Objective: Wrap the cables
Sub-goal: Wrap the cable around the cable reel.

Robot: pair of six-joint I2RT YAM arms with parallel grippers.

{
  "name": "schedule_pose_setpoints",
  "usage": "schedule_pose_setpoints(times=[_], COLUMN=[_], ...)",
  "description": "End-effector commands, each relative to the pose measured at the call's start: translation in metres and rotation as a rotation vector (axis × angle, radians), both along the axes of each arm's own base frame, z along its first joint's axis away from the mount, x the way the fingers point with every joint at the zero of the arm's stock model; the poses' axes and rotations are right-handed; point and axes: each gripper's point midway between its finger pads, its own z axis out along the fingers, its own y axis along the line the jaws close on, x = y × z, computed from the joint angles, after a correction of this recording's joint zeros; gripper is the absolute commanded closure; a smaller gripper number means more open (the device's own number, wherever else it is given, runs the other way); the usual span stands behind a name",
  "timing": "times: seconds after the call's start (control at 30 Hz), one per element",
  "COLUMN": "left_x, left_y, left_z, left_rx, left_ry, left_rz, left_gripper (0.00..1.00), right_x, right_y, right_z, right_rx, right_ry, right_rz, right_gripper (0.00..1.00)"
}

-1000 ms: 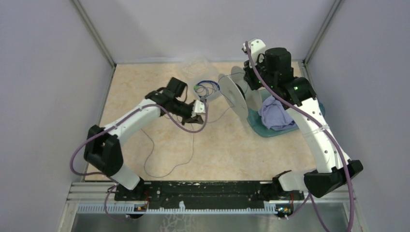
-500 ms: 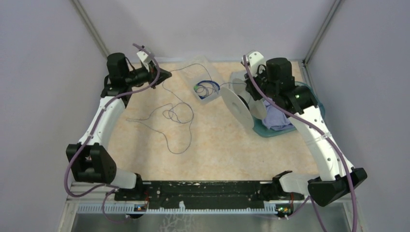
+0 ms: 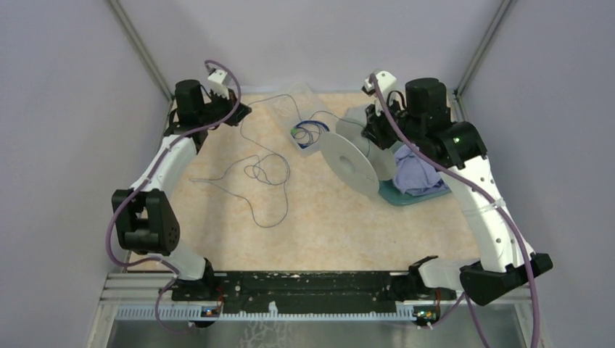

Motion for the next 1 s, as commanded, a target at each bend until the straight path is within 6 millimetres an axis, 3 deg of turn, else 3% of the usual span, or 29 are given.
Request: schedule_pose_setpoints(times=[0.0, 0.3, 0.43, 0.67, 0.97], left_x=[0.008, 0.004, -0.002, -0.025, -0.053], left_y=[0.007, -0.009, -0.022, -0.040, -0.066], left_z=[-0.014, -0.056, -0.079, -0.120, -0.150], left_rx=[0.078, 0.283, 0.366, 0.424, 0.555], left_ry=[0.014, 0.015, 0.027, 0.081, 0.063], left_rz=[0.054, 0.069, 0.045, -0.031, -0.198], left_gripper=[1.00, 1.00, 1.00, 1.00, 1.00], right_x=[0.004, 0.014, 0.025, 0.064, 0.101], right_y=[0.017, 0.047, 0.050, 0.016, -0.025], right_z=[0.060, 0.090, 0.101, 0.126, 0.131], right_rx=[0.142, 0.266, 0.310, 0.419, 0.535], right_ry=[-0.086, -0.015, -0.017, -0.074, -0.109], right_rz=[0.038, 0.119, 0.109, -0.043, -0.253], right_gripper=[1.00, 1.00, 1.00, 1.00, 1.00])
